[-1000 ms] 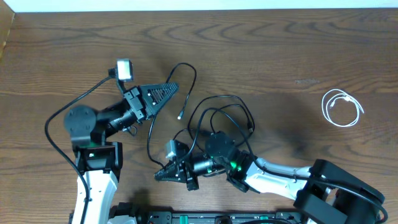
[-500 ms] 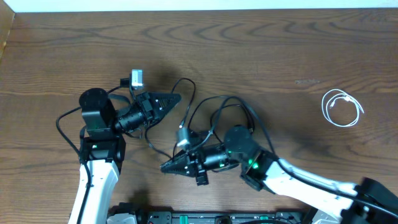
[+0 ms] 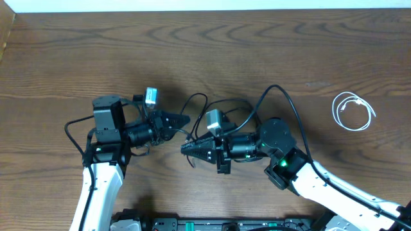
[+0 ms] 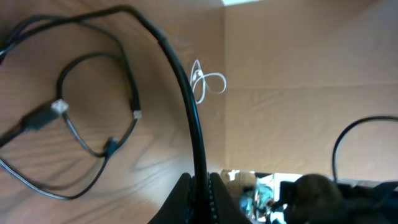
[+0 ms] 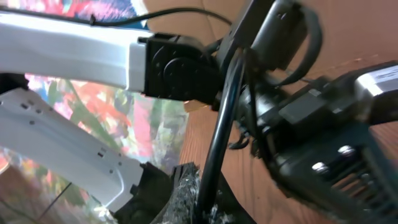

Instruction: Untangle cables

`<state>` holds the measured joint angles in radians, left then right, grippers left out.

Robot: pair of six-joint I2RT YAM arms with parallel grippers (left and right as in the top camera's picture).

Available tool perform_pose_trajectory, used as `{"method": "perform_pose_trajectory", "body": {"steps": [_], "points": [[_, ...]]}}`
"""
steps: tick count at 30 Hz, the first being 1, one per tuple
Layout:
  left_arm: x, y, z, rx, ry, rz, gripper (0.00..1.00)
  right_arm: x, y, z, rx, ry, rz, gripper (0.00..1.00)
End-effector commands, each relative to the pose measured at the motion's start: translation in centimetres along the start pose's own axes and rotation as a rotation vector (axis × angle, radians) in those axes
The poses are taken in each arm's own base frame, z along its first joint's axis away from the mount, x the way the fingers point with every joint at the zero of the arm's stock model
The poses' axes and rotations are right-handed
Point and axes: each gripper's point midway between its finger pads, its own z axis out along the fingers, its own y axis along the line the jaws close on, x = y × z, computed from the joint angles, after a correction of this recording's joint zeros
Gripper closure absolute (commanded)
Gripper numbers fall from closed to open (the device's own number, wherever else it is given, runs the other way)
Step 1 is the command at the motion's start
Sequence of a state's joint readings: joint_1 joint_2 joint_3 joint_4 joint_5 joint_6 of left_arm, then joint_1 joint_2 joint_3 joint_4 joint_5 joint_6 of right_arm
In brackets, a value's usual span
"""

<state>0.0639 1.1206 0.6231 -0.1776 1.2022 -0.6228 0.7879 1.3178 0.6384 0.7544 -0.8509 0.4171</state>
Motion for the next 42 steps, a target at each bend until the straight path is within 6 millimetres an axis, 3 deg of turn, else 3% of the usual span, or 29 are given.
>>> {"method": "perform_pose_trajectory", "body": {"steps": [1,4,9,21,27,29,31,36,39,42], "points": [[0.2,0.2,-0.1,-0.005,0.008,0.113,0.92,-1.7,-0.9,-0.7,0.058,-0.052,0.033,0.99],[0.1,1.2,-0.1,-0.052,-0.007,0.086,0.92,-2.9,-0.9,-1.1,0.065,-0.071,0.039,0.99],[-0.4,3.2,-0.3,-0.163,-0.051,0.069,0.92,-5.7,0.9,-1.4,0.014,-0.087,-0.01,0.99],[0.1,10.0,-2.7,-0.536,-0.128,-0.064,0.83,-14.6,8.1,-1.6,-0.191,-0.125,-0.216,0.99],[0.7,12.5,-4.4,-0.69,-0.146,-0.11,0.64,-17.7,9.9,-2.0,-0.207,-0.177,-0.322,0.99],[1.0,13.2,-5.0,-0.745,-0.153,-0.123,0.61,-18.6,10.2,-2.1,-0.198,-0.2,-0.366,0.99],[1.2,14.0,-5.7,-0.803,-0.161,-0.135,0.48,-19.4,10.2,-2.1,-0.172,-0.228,-0.409,0.99],[1.7,15.6,-7.0,-0.901,-0.172,-0.146,0.31,-21.6,7.5,-2.5,-0.001,-0.321,-0.414,0.99],[2.2,16.0,-7.0,-0.908,-0.132,-0.095,0.25,-22.0,4.2,-3.0,0.149,-0.339,-0.339,0.99],[2.7,16.0,-6.7,-0.894,-0.079,-0.028,0.21,-20.8,-0.1,-3.5,0.332,-0.301,-0.248,0.99]]}}
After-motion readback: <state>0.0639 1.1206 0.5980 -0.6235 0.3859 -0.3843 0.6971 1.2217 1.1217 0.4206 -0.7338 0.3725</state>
